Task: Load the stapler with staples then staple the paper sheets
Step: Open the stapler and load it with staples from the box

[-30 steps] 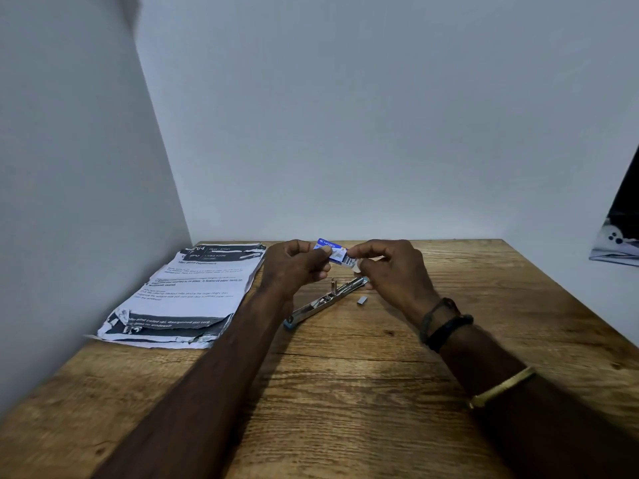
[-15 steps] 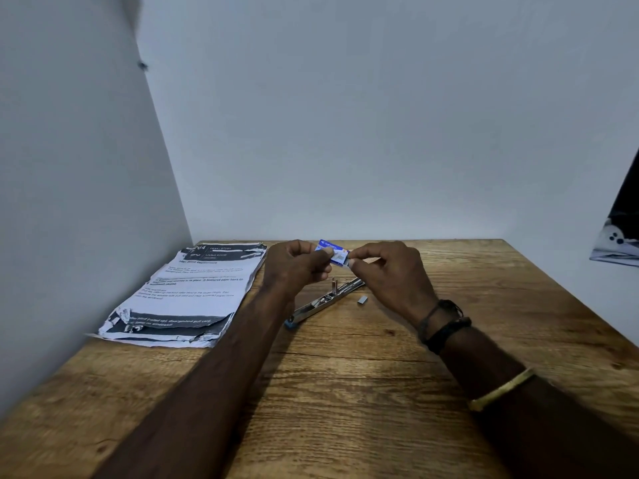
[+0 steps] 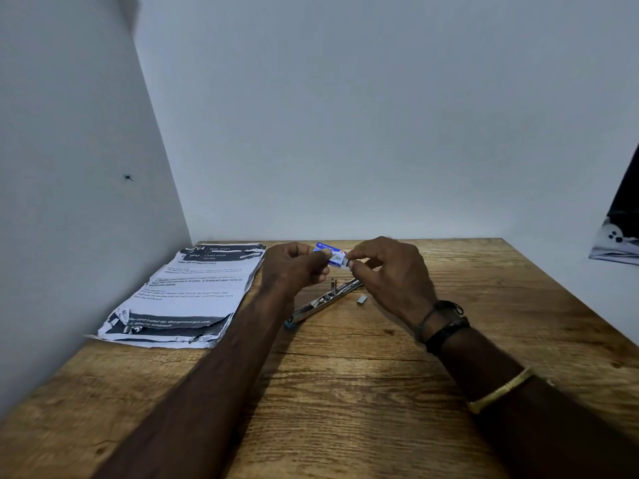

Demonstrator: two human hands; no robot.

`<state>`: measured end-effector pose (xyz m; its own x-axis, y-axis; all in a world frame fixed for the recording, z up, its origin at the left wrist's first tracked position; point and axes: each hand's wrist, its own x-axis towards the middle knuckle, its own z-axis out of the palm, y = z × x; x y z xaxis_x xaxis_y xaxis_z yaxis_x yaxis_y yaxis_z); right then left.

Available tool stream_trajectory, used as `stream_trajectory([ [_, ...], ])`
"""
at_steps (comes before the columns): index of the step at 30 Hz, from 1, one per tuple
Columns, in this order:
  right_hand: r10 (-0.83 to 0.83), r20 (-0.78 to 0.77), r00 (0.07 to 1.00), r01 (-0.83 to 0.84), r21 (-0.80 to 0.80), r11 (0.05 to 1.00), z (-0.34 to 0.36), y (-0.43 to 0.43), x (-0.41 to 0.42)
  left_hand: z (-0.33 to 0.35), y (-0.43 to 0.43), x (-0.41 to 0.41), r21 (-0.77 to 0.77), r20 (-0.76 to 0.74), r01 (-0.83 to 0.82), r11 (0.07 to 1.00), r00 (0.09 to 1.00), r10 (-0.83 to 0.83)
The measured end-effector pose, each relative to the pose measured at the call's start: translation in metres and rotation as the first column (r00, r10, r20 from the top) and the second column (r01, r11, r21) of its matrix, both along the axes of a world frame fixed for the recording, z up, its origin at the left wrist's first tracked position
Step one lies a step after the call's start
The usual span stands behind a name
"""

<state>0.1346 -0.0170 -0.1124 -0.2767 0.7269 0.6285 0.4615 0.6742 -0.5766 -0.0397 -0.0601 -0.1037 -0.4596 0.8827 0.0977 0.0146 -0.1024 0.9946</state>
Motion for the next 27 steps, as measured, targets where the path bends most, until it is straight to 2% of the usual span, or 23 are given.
stream_trajectory([
  [5,-0.010,-0.045,0.999,0.008,-0.038,0.999,0.002,0.000,-0.002,0.001,0.000,0.003,0.000,-0.009,0.018,1.000,1.000,-0.018],
  [11,0.004,-0.208,0.978,-0.047,-0.202,0.978,0.005,0.006,-0.001,0.001,0.000,0.003,0.007,-0.034,0.010,1.000,0.999,-0.010],
  [14,-0.056,-0.286,0.957,-0.039,-0.315,0.948,0.009,0.009,0.001,-0.001,0.001,0.000,0.006,-0.031,-0.033,0.999,0.999,0.033],
  [16,-0.120,-0.197,0.973,0.032,-0.398,0.917,0.009,0.011,0.004,-0.001,0.001,-0.002,0.006,-0.022,-0.056,0.998,0.998,0.057],
  [21,-0.189,0.222,0.956,0.276,-0.474,0.836,0.004,0.009,0.010,-0.001,0.000,-0.003,0.004,-0.006,-0.059,0.998,0.998,0.059],
  [27,-0.235,0.438,0.868,0.415,-0.377,0.828,0.003,0.009,0.009,-0.002,0.000,-0.003,0.006,-0.020,-0.058,0.998,0.998,0.058],
])
